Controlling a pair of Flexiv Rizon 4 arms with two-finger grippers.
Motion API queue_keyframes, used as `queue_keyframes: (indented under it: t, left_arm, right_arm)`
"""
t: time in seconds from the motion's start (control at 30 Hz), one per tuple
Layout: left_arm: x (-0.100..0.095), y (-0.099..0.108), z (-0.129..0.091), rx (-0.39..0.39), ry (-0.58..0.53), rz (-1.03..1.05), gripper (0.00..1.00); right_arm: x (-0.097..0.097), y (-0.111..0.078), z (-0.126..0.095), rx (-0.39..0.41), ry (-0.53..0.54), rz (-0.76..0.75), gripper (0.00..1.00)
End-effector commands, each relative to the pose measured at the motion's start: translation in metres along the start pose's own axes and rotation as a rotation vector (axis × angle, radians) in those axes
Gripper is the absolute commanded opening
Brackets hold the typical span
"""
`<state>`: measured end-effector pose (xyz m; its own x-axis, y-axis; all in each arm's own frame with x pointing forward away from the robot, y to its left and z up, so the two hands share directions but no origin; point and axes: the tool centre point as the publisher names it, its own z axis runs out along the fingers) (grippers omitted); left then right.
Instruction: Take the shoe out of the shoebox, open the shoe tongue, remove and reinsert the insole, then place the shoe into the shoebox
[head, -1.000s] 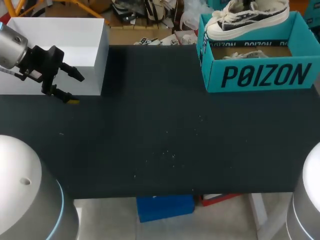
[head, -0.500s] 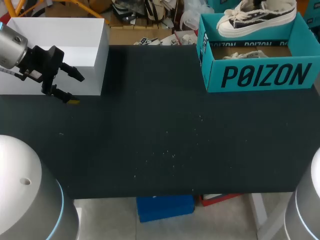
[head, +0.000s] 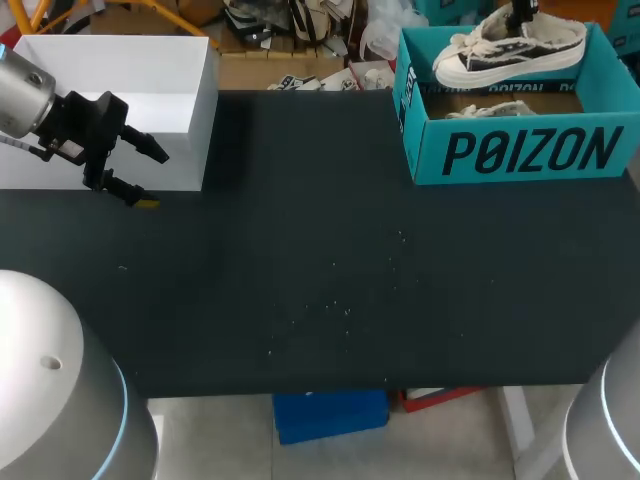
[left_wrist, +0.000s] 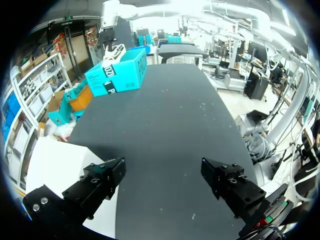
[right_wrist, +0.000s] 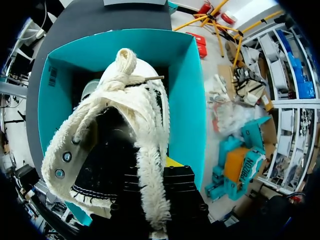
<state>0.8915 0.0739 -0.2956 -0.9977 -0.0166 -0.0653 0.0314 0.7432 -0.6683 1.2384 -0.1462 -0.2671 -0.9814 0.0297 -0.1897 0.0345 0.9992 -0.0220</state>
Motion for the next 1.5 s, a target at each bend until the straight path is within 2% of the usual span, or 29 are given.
queue_keyframes:
  t: [0.03,0.2,0.7,0.97,1.0,1.03,1.07,1.1,1.33,1.43,1.5]
  left_arm:
    - [0.0,0.001,0.001,0.0,-0.004,0.002,1.0]
    - [0.0,0.001,0.001,0.0,-0.004,0.002,1.0]
    - [0.0,0.001,0.001,0.0,-0.004,0.002,1.0]
    - [0.0,0.001,0.001,0.0,-0.004,0.002,1.0]
    - [0.0,0.001,0.001,0.0,-0.004,0.002,1.0]
    - [0.0,0.001,0.001,0.0,-0.004,0.002,1.0]
    - [0.0,0.001,0.001,0.0,-0.004,0.002,1.0]
    - [0.0,0.001,0.001,0.0,-0.004,0.002,1.0]
    - [0.0,0.001,0.001,0.0,-0.004,0.002,1.0]
    - [0.0,0.001,0.001,0.0,-0.004,0.002,1.0]
    - [0.0,0.001,0.001,0.0,-0.004,0.002,1.0]
  right_arm:
    - [-0.002,0.002,0.025,-0.014,0.012,0.001,0.0]
    - [0.001,0.003,0.041,-0.031,0.017,0.011,0.0]
    - [-0.009,0.016,0.082,-0.056,0.031,0.01,0.0]
    - [-0.015,0.017,0.096,-0.055,0.024,0.024,0.0]
    - [-0.015,0.016,0.098,-0.056,0.03,0.02,0.05]
    - [-0.015,0.016,0.099,-0.054,0.035,0.017,0.2]
    - [-0.015,0.016,0.099,-0.053,0.037,0.017,0.34]
    - [-0.014,0.016,0.099,-0.053,0.039,0.017,0.38]
    - [-0.011,0.013,0.086,-0.042,0.034,0.027,0.31]
    - [-0.008,0.013,0.073,-0.035,0.022,0.03,0.24]
    - [-0.005,0.012,0.062,-0.033,0.012,0.032,0.25]
